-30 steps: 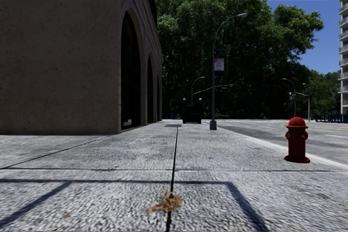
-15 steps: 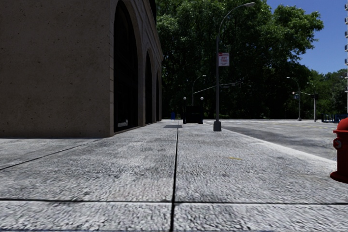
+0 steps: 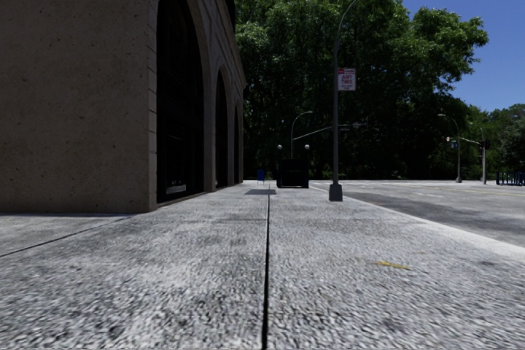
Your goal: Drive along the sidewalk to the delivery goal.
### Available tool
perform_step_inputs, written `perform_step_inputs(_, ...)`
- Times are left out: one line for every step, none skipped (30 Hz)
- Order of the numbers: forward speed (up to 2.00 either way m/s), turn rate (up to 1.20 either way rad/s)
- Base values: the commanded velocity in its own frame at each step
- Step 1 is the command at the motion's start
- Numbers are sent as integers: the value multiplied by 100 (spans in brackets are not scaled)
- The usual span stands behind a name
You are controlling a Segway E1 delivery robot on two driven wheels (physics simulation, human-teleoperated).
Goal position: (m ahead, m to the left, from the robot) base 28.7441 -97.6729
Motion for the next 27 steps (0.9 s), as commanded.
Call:
perform_step_inputs(200,0)
perform_step_inputs(200,0)
perform_step_inputs(200,0)
perform_step_inputs(200,0)
perform_step_inputs(200,0)
perform_step_inputs(200,0)
perform_step_inputs(200,0)
perform_step_inputs(200,0)
perform_step_inputs(200,0)
perform_step_inputs(200,0)
perform_step_inputs(200,0)
perform_step_inputs(200,0)
perform_step_inputs(200,0)
perform_step_inputs(200,0)
perform_step_inputs(200,0)
perform_step_inputs(200,0)
perform_step_inputs(200,0)
perform_step_inputs(200,0)
perform_step_inputs(200,0)
perform_step_inputs(200,0)
perform_step_inputs(200,0)
perform_step_inputs(200,0)
perform_step_inputs(200,0)
perform_step_inputs(200,0)
perform_step_inputs(200,0)
perform_step_inputs(200,0)
perform_step_inputs(200,0)
